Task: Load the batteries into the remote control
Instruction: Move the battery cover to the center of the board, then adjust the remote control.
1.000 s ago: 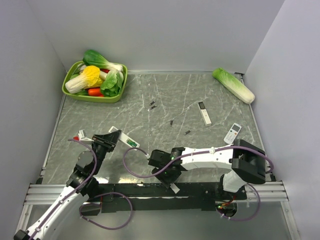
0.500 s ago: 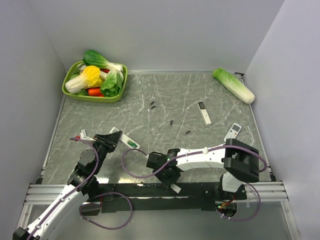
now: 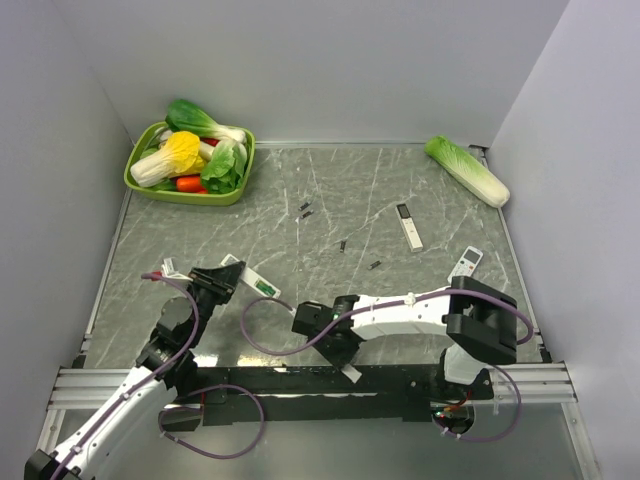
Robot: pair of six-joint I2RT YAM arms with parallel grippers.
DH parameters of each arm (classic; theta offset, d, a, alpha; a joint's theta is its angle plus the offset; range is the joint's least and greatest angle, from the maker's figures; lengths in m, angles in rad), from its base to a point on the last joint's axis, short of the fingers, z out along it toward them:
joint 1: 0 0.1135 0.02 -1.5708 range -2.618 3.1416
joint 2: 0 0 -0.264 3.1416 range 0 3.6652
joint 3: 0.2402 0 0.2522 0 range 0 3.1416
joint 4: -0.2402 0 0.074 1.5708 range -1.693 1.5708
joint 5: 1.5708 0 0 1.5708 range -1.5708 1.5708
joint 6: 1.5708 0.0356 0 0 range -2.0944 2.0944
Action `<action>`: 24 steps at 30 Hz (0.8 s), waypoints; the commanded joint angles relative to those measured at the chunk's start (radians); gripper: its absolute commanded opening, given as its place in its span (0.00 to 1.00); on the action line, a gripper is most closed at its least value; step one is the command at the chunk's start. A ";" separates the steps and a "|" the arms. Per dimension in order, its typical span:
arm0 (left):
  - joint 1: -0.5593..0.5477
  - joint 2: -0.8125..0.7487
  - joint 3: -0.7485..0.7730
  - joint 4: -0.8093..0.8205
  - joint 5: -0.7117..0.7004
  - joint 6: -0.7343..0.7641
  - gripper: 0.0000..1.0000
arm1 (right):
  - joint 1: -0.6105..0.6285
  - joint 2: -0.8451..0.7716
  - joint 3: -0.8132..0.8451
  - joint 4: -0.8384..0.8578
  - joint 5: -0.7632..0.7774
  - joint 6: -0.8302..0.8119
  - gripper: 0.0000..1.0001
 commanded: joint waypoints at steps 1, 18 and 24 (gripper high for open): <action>-0.002 0.021 -0.106 0.087 0.012 -0.008 0.02 | -0.100 0.026 0.056 0.049 0.122 -0.124 0.14; -0.002 0.129 -0.140 0.217 0.032 0.010 0.02 | -0.400 0.135 0.263 0.239 0.064 -0.514 0.54; -0.002 0.198 -0.141 0.294 0.048 0.009 0.02 | -0.401 -0.026 0.134 0.305 0.026 -0.465 0.66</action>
